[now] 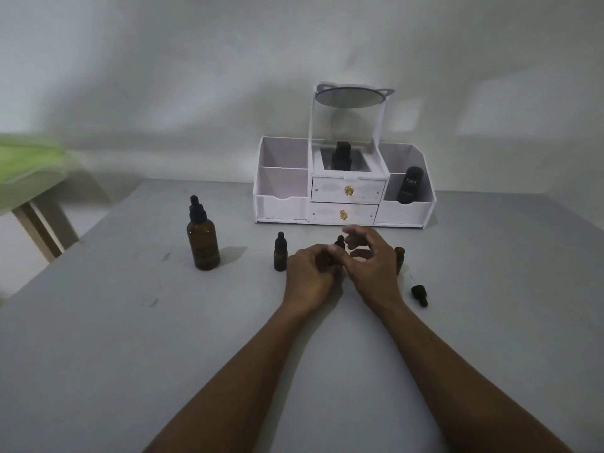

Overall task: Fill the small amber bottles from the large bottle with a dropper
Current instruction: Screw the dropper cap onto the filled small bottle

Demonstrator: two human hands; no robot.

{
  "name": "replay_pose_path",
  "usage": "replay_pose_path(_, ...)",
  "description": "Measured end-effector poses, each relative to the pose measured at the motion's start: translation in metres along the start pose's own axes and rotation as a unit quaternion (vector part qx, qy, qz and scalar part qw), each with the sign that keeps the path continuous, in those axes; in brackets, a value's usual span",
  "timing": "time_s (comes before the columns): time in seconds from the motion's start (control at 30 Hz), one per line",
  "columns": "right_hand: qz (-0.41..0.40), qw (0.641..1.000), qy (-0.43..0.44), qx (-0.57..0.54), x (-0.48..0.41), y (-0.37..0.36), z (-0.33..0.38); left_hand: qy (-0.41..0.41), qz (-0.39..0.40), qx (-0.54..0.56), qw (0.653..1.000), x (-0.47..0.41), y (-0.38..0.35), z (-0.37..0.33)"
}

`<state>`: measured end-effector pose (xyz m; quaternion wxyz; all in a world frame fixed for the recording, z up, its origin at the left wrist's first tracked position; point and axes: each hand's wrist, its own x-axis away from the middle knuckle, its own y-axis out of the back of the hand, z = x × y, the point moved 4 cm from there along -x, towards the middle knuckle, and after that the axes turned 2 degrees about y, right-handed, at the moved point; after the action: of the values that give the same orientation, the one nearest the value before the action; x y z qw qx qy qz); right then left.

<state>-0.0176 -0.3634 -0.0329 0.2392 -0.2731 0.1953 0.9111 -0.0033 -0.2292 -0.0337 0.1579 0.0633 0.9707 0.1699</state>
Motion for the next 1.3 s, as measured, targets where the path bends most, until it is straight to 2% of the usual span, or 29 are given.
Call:
replay_pose_path(0.2,0.018,1.0,0.014,0.02,0.001,0.0,-0.001,0.025,0.0,0.012,1.0,0.002,-0.002,-0.001)
replay_pose_path(0.37,-0.003,1.0,0.006,0.01,0.0,0.0,-0.001,0.023,-0.01,0.004,1.0,0.002,-0.002,-0.001)
replay_pose_path(0.53,0.021,1.0,0.016,0.012,0.001,-0.001,-0.002,0.013,0.005,0.015,1.0,0.001,-0.003,-0.001)
replay_pose_path(0.93,0.0,1.0,-0.001,0.006,0.0,-0.002,-0.004,0.019,0.001,0.002,1.0,-0.004,-0.004,0.007)
replay_pose_path(1.2,-0.005,0.999,0.025,0.047,0.003,-0.002,0.006,0.054,0.025,0.03,0.998,0.012,0.006,-0.001)
replay_pose_path(1.3,-0.023,0.993,0.074,0.094,0.007,0.0,0.016,0.097,0.033,0.03,0.994,0.029,0.02,0.002)
